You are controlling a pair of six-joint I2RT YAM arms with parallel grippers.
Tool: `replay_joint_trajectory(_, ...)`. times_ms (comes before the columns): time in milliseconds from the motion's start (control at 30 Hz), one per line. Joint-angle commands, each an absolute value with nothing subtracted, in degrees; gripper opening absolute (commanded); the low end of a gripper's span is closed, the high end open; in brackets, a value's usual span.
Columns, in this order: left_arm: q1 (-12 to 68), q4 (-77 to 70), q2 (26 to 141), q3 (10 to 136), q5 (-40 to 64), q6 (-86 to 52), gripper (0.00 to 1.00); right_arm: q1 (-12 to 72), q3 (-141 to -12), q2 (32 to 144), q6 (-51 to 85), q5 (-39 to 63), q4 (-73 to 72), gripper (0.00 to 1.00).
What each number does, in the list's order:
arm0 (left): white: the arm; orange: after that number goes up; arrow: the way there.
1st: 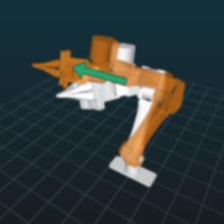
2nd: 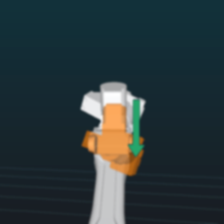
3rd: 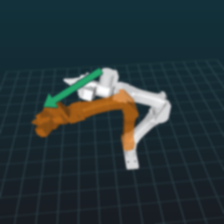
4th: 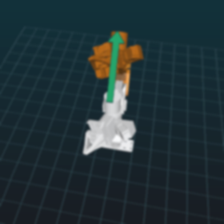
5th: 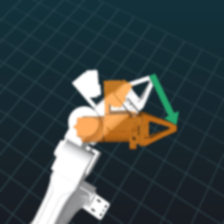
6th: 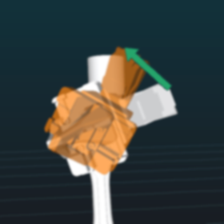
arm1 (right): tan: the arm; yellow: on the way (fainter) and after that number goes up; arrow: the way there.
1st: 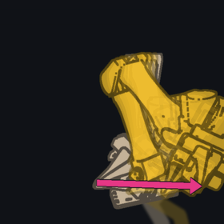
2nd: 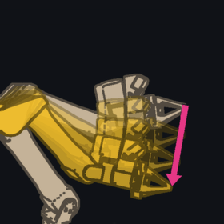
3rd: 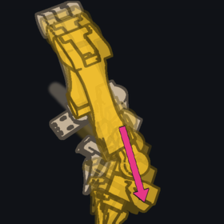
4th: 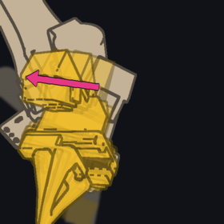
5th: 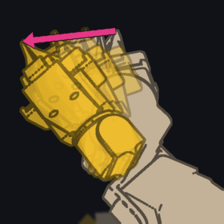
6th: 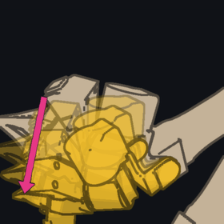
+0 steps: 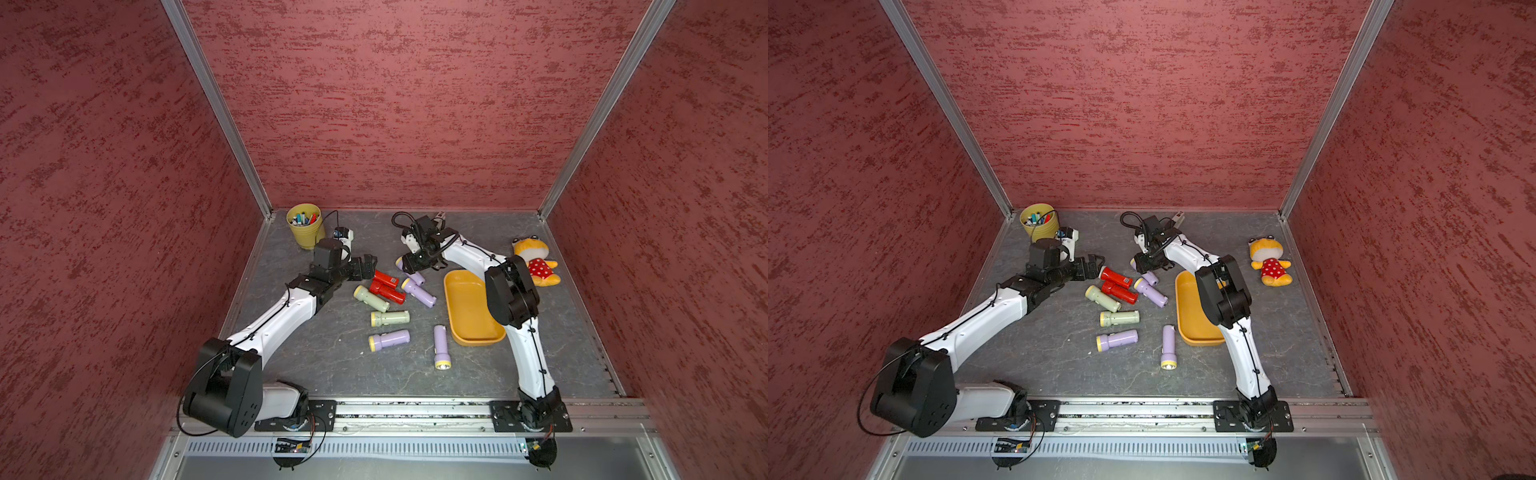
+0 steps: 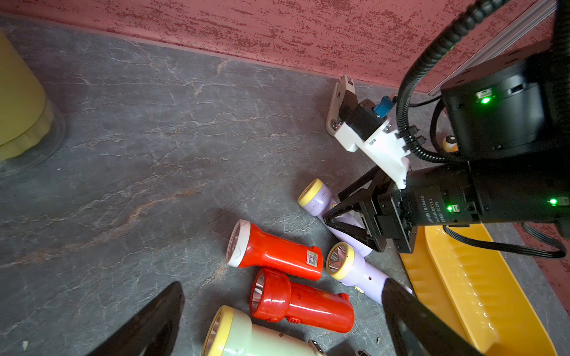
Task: Put the flashlights into the storage boxes
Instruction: Pick up the flashlight from the center of the board.
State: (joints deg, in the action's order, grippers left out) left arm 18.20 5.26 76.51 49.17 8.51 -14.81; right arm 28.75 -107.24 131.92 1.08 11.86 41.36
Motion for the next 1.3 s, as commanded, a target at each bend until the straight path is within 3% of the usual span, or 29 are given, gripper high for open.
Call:
replay_joint_trajectory(0,17.71,4.66,76.90,48.82,8.36,-15.38,0.99,29.00,-109.16,133.36,0.67,12.25,42.54,0.54)
replay_joint_trajectory(467,17.55,4.40,77.22,48.87,8.44,-14.34,0.99,28.92,-106.53,129.29,2.87,10.08,37.09,0.28)
replay_joint_trajectory(767,17.71,4.50,76.48,49.33,8.98,-13.28,0.99,27.92,-94.49,114.98,1.86,8.46,28.40,0.26)
replay_joint_trajectory(967,17.84,3.90,76.88,49.26,9.90,-13.02,0.99,22.75,-83.09,102.00,-11.73,8.42,30.63,0.27)
replay_joint_trajectory(1267,18.36,2.03,77.32,48.67,11.16,-13.38,0.99,18.48,-66.32,86.06,-53.79,7.47,39.20,0.29)
